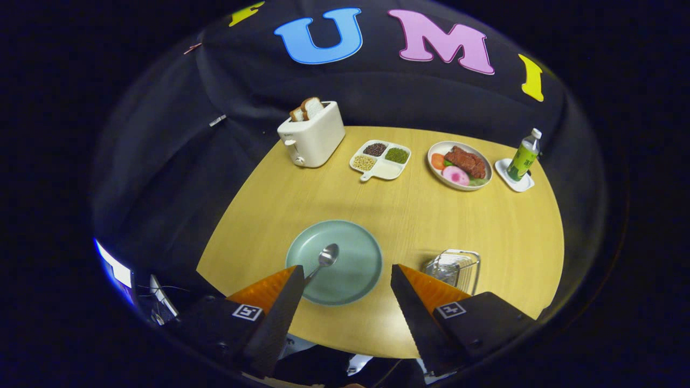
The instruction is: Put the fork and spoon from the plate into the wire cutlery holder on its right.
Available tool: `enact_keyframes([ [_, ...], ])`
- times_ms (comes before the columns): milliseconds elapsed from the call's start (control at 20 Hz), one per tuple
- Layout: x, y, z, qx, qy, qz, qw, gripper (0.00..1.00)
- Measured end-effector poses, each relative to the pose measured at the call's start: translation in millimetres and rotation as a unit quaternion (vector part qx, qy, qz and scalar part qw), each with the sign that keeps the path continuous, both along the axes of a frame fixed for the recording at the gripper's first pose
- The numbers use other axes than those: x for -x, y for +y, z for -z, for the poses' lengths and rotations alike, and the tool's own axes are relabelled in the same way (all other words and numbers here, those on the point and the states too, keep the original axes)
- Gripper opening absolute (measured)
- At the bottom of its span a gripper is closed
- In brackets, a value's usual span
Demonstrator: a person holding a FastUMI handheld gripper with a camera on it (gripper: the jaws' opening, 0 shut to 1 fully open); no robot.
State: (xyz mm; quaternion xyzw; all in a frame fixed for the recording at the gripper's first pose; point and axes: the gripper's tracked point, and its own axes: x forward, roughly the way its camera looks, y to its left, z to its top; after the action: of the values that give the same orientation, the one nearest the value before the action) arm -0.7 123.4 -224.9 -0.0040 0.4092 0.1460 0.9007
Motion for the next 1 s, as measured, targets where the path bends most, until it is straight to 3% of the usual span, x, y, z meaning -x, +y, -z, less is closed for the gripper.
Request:
enact_keyframes([
  [450, -8.4, 40.2, 101.8, 0.013, 0.118, 0.044, 0.992, 1.0],
  [1000, -7.0, 58.4, 171.4, 0.062, 0.189, 0.057, 0.978, 1.0],
])
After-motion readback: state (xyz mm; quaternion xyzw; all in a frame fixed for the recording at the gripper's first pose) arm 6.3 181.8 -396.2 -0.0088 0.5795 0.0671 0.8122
